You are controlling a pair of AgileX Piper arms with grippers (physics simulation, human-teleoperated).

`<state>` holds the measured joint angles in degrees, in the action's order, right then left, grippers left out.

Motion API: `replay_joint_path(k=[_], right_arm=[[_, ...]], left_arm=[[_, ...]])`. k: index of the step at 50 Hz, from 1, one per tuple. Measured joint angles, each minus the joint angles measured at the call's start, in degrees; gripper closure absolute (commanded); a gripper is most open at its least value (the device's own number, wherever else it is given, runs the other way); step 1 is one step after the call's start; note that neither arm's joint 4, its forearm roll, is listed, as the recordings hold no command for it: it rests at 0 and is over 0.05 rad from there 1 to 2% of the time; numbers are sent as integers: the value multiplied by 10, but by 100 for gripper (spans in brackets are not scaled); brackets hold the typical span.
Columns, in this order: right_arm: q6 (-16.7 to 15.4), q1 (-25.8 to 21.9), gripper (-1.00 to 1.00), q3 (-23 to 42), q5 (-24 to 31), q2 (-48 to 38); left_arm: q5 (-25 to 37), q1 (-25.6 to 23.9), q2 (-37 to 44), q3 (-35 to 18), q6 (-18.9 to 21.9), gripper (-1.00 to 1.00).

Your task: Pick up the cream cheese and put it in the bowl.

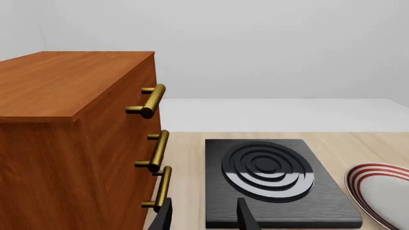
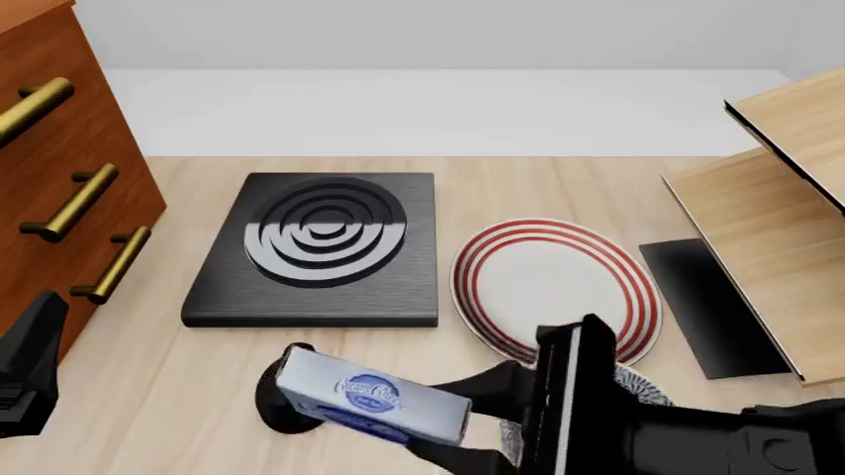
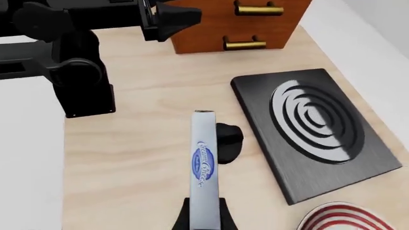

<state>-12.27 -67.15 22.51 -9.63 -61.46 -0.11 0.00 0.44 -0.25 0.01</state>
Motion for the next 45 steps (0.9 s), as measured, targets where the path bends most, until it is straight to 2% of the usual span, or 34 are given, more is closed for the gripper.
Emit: replay_joint_path(k=[21, 36, 45], right_arm=[[-21, 81, 100, -27, 194, 203], [-41, 143, 100, -28, 353, 344], [-49, 175, 100, -33, 421, 404]], left_arm=[[0, 0, 0, 0, 0, -100], [0, 0, 0, 0, 0, -100], [0, 0, 0, 0, 0, -100]])
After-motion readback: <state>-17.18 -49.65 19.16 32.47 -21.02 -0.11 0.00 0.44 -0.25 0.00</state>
